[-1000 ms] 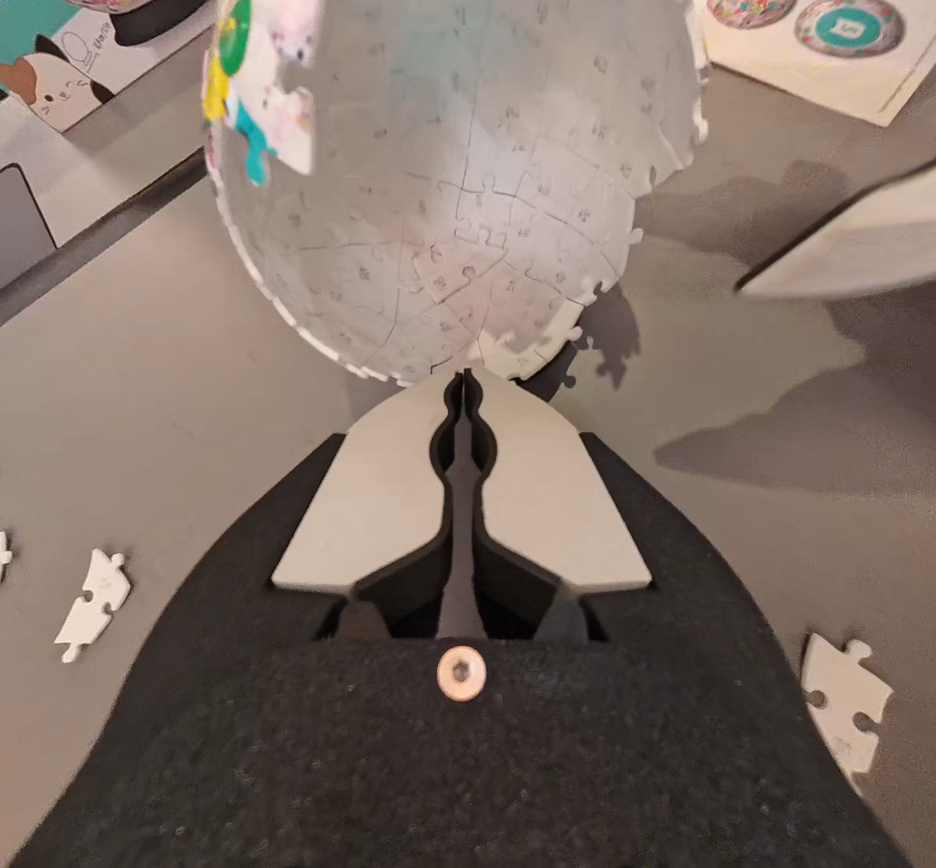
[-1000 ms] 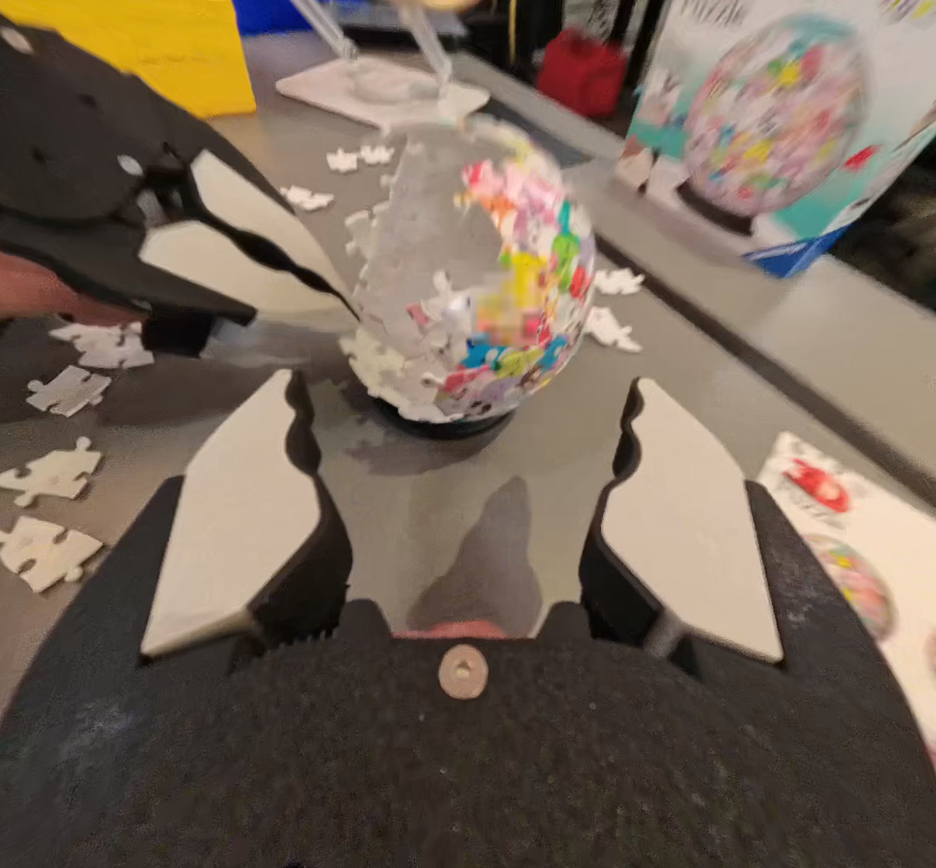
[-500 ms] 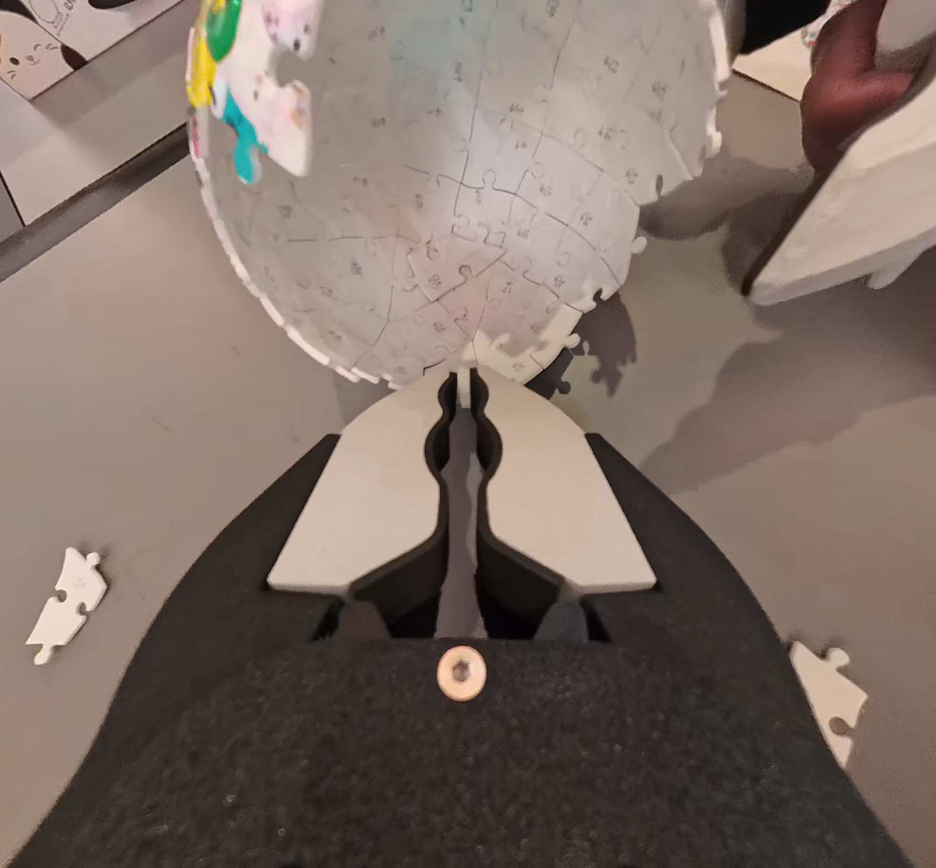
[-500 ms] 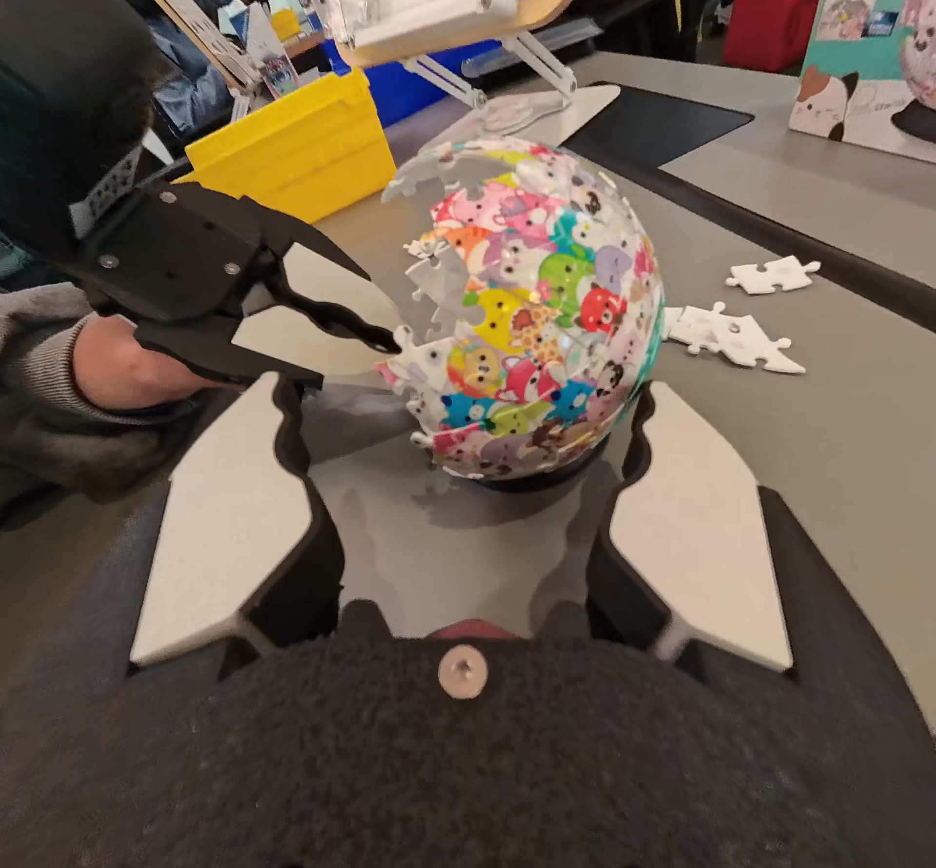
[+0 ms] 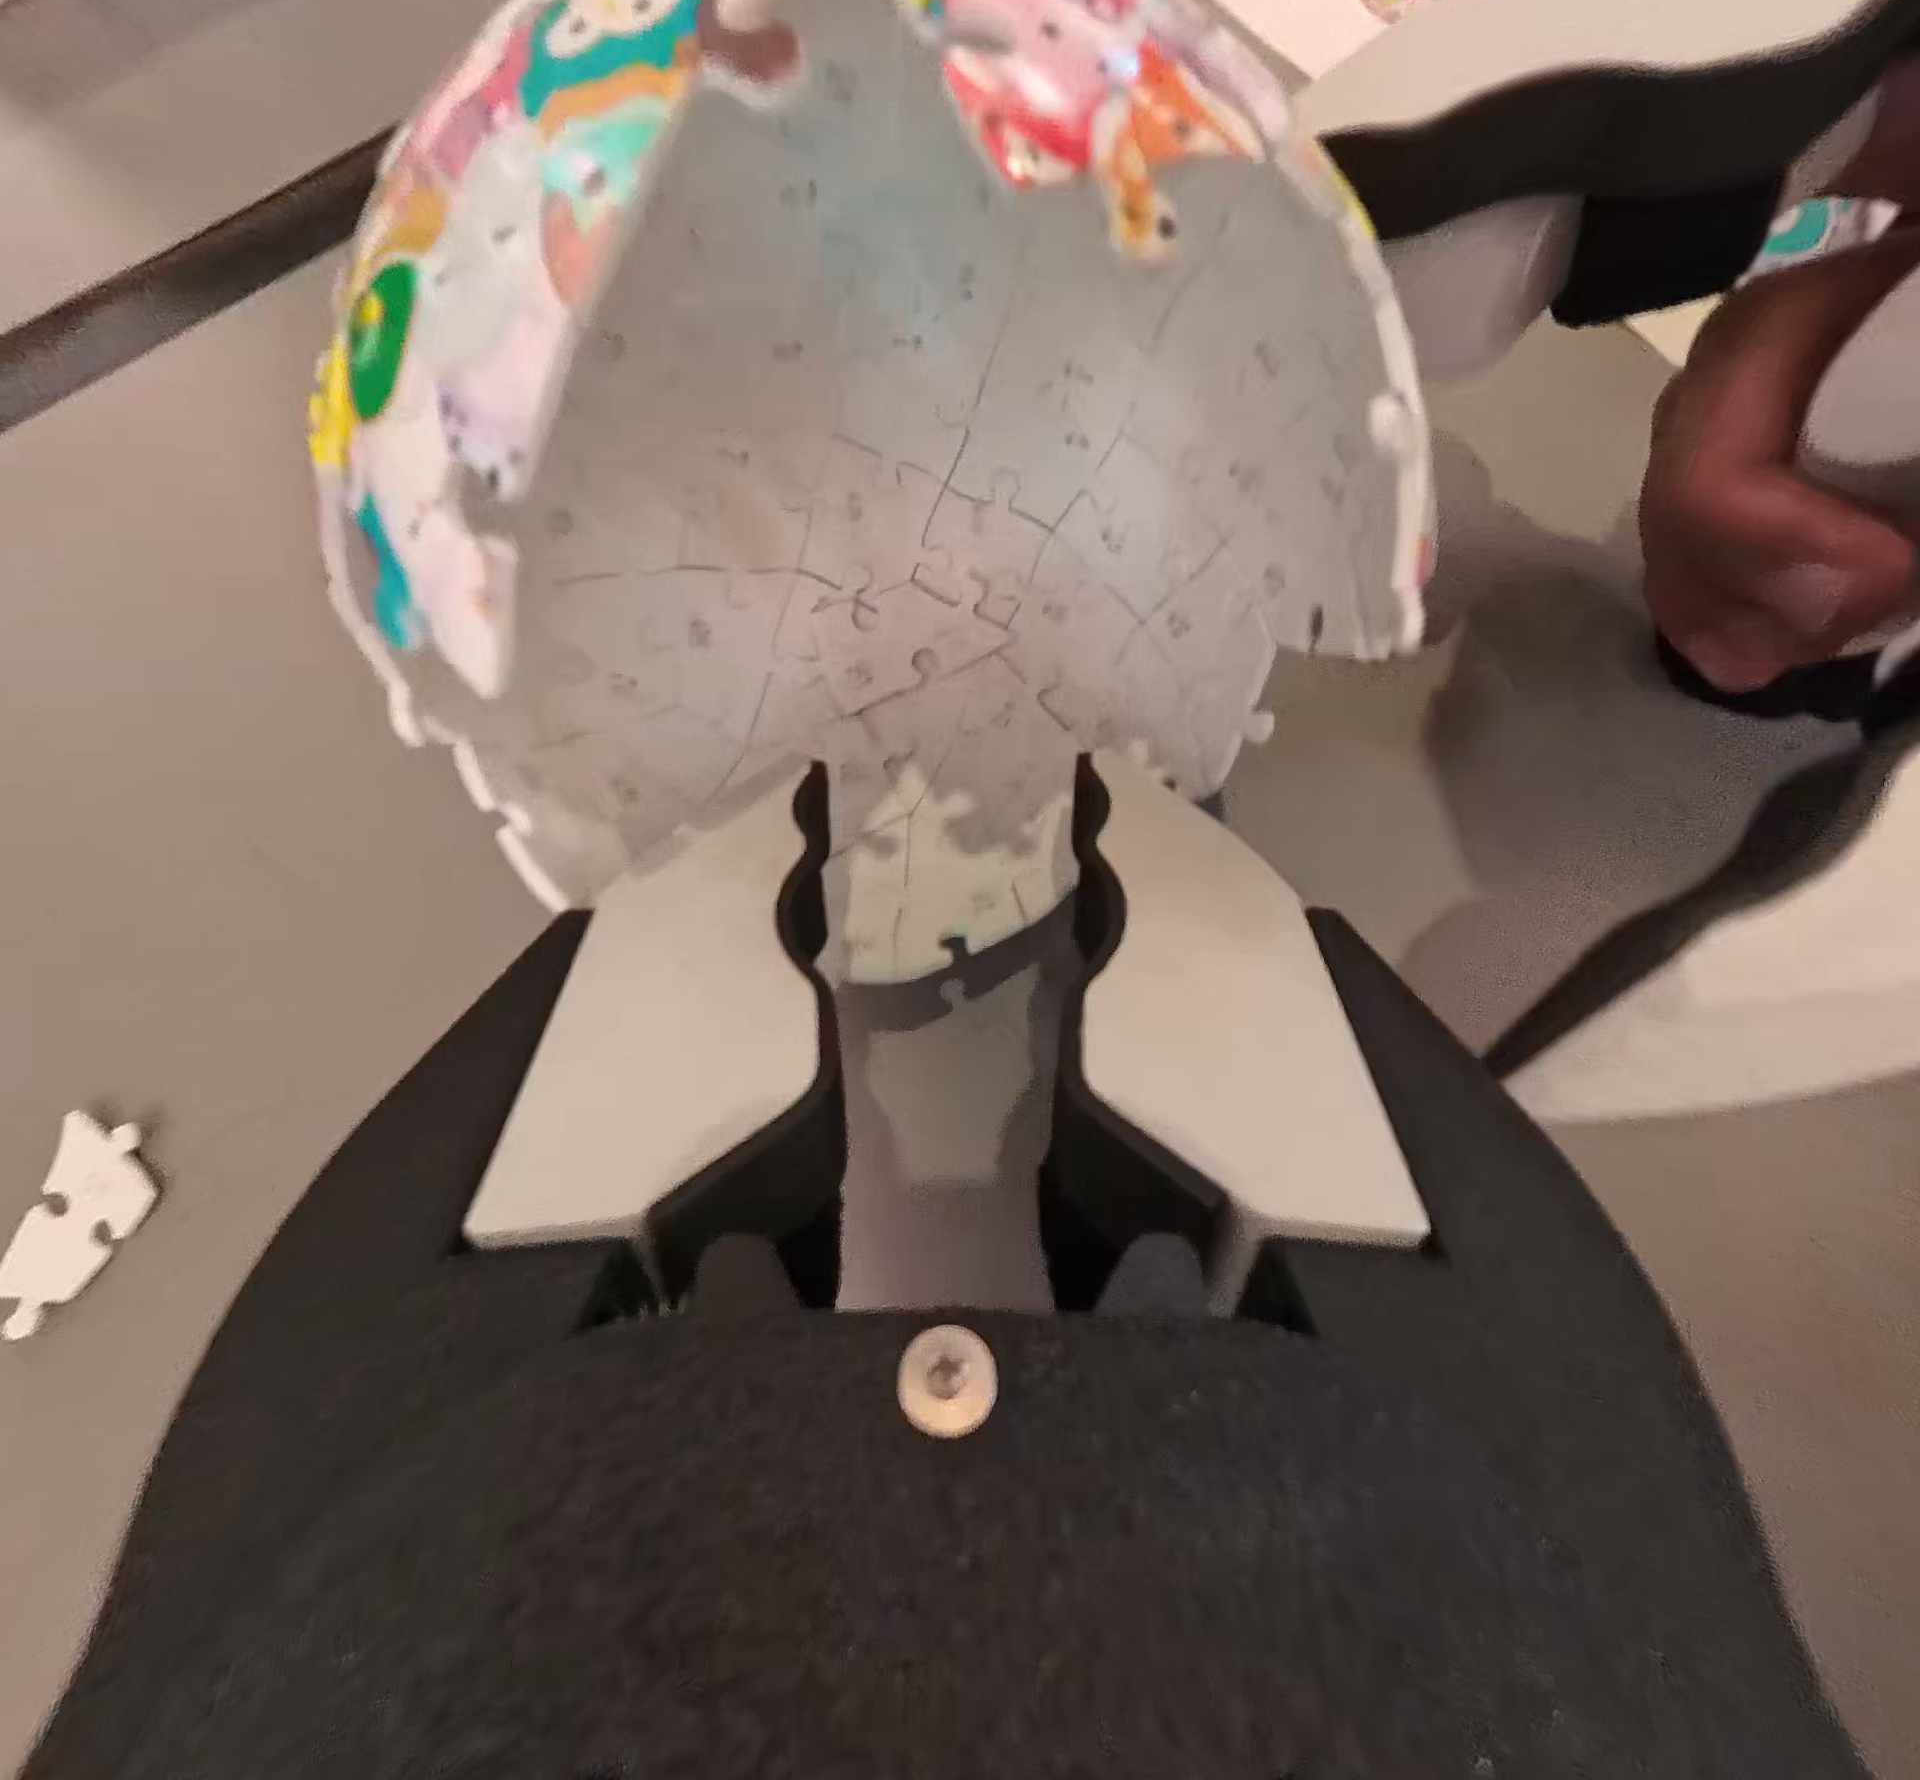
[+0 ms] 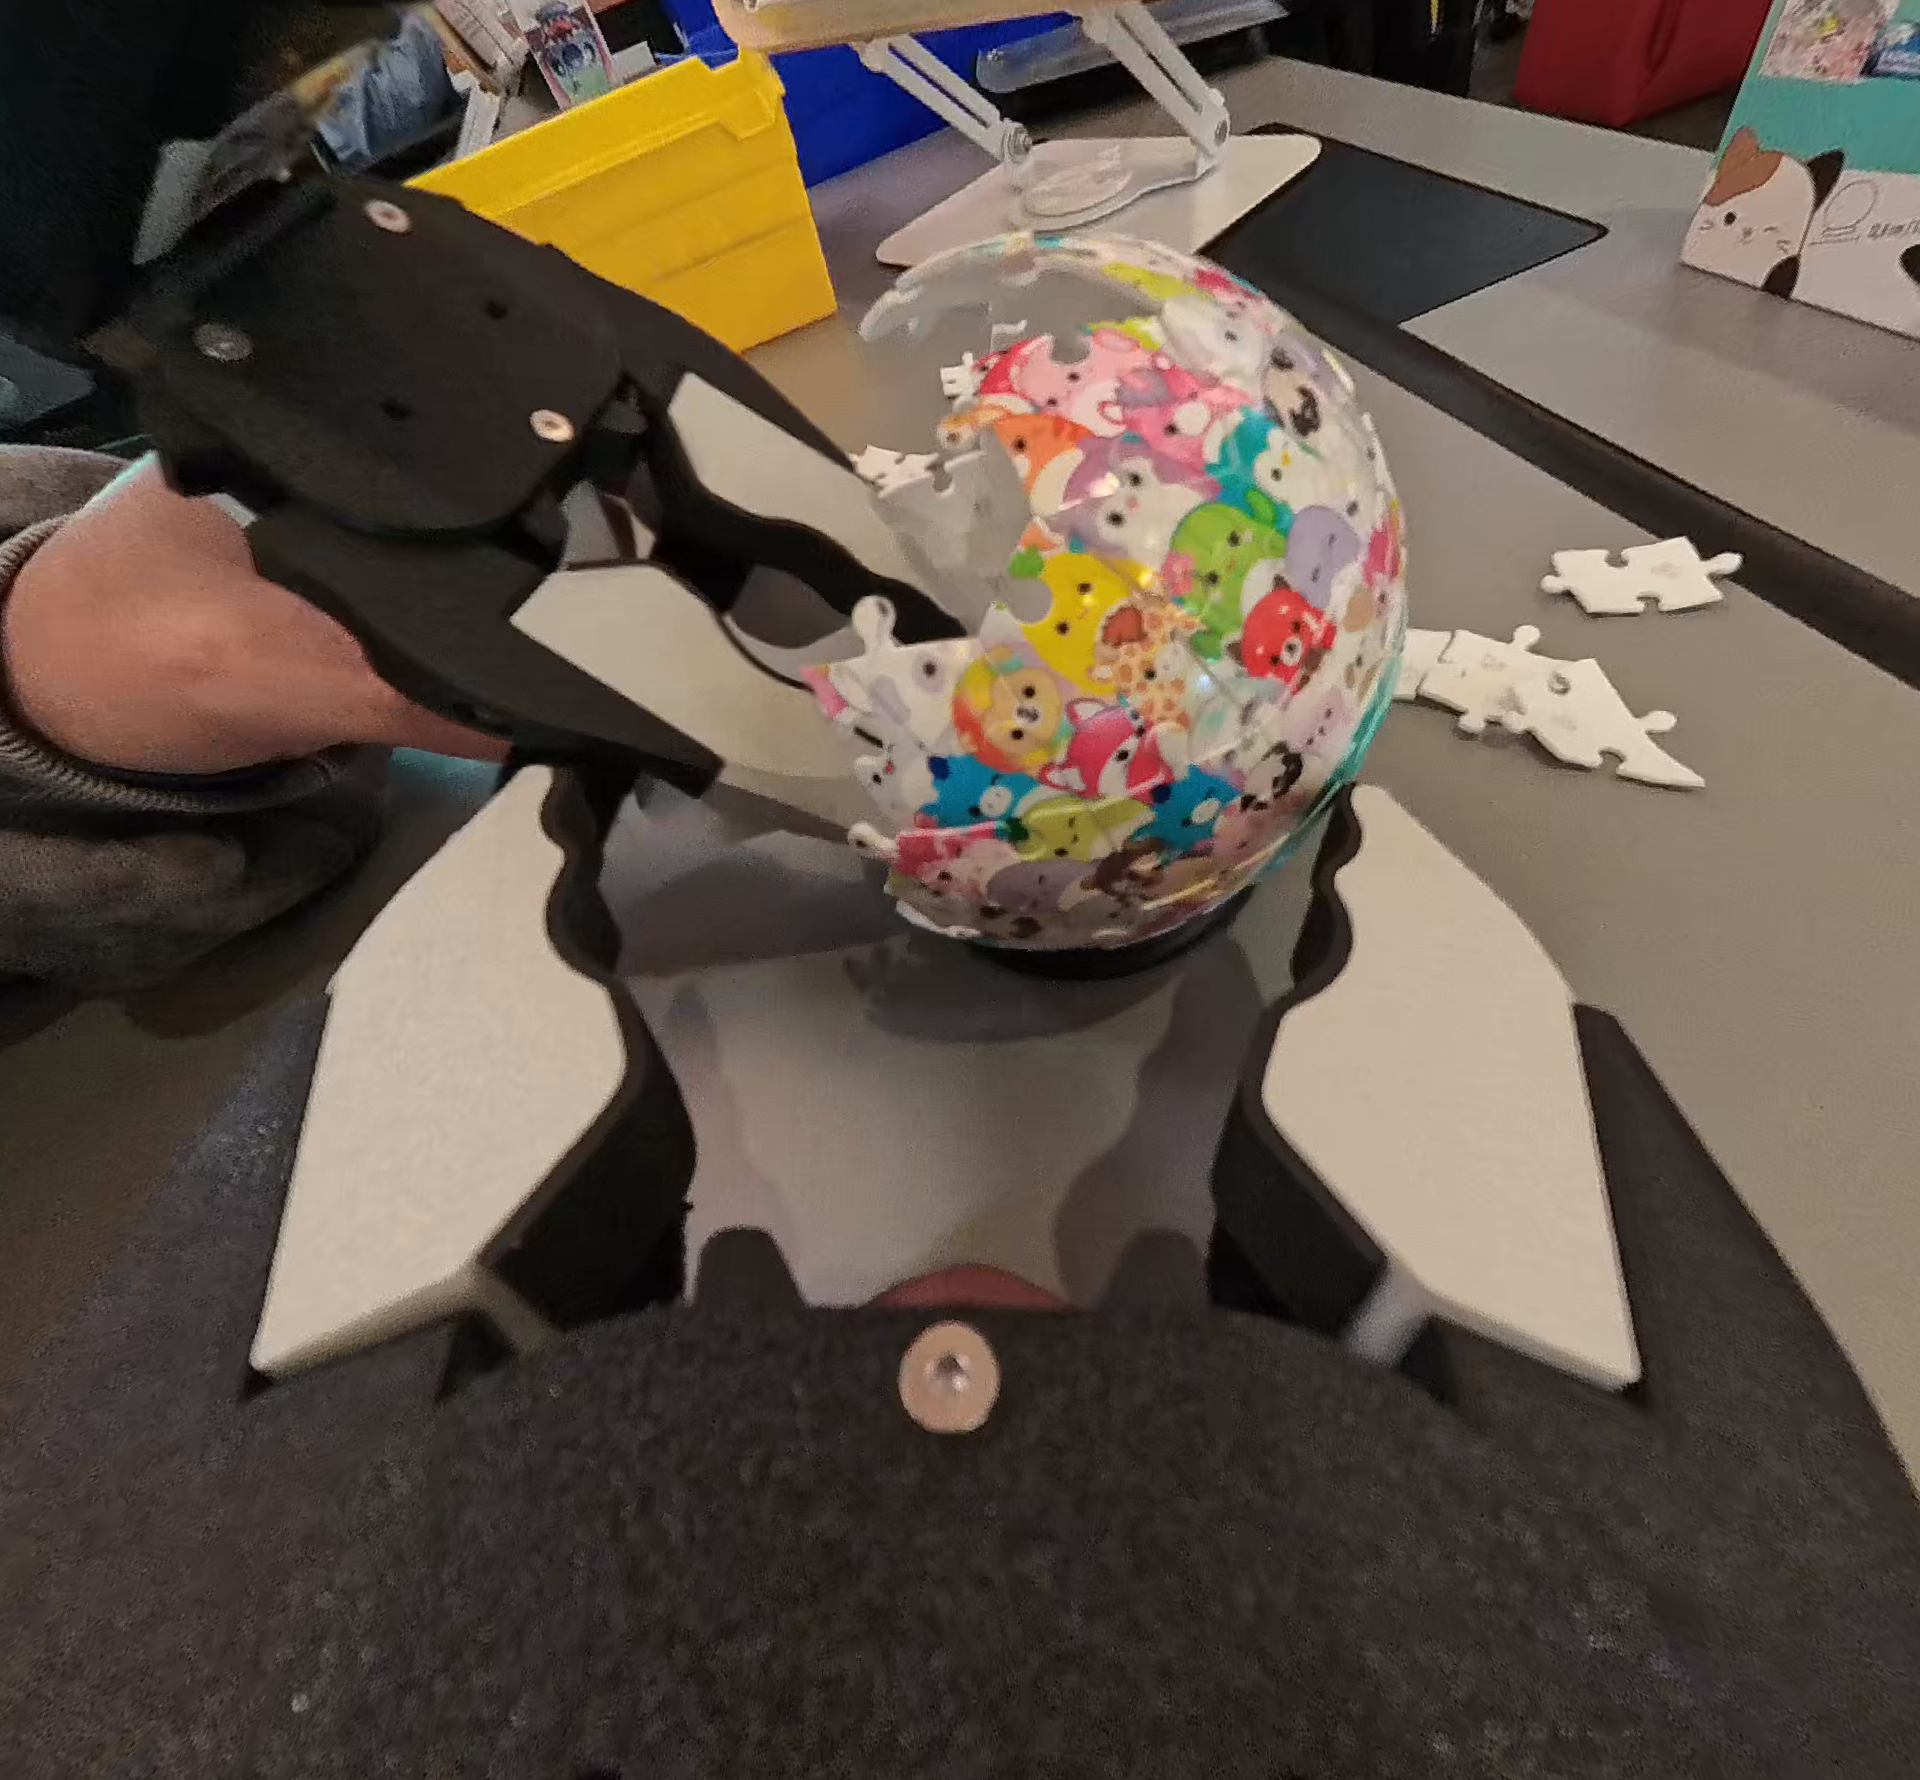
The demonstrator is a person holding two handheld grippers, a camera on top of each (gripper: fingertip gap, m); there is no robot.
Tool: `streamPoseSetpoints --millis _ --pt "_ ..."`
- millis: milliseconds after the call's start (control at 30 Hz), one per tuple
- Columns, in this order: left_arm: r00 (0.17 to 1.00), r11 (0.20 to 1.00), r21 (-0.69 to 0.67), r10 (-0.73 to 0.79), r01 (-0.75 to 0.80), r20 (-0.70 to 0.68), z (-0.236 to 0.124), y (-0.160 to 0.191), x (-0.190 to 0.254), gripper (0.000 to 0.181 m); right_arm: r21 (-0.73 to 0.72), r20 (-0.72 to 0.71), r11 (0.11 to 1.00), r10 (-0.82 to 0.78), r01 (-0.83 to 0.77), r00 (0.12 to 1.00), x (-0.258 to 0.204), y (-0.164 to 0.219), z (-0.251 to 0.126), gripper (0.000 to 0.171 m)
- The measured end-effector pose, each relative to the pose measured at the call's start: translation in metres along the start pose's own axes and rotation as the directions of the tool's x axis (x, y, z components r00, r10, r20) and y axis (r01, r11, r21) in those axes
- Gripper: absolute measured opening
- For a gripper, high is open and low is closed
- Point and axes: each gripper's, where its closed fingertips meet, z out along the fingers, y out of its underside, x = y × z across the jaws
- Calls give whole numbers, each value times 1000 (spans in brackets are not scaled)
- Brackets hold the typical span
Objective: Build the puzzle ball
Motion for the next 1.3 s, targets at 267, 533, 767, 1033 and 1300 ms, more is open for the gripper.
streamPoseSetpoints --millis 267,533,767,1033,1300 --pt "998 999 -51 21 -18 54 21 -12 -6 42 18 13 1000 -9 9 1000 -2 -4 -4 126" --pt "997 994 -95 67 -63 40 27 -17 1 36 15 9 1000 -21 21 1000 -1 -3 -4 126" --pt "973 959 -174 229 -222 21 34 -13 0 39 12 12 999 -31 31 999 -3 -3 -4 126" --pt "912 892 -191 407 -410 -58 33 -10 -1 36 24 14 999 -36 36 999 -4 -7 -5 124" --pt "908 880 -231 416 -416 -51 35 -11 -9 40 15 13 998 -56 55 998 -7 -6 -4 129"
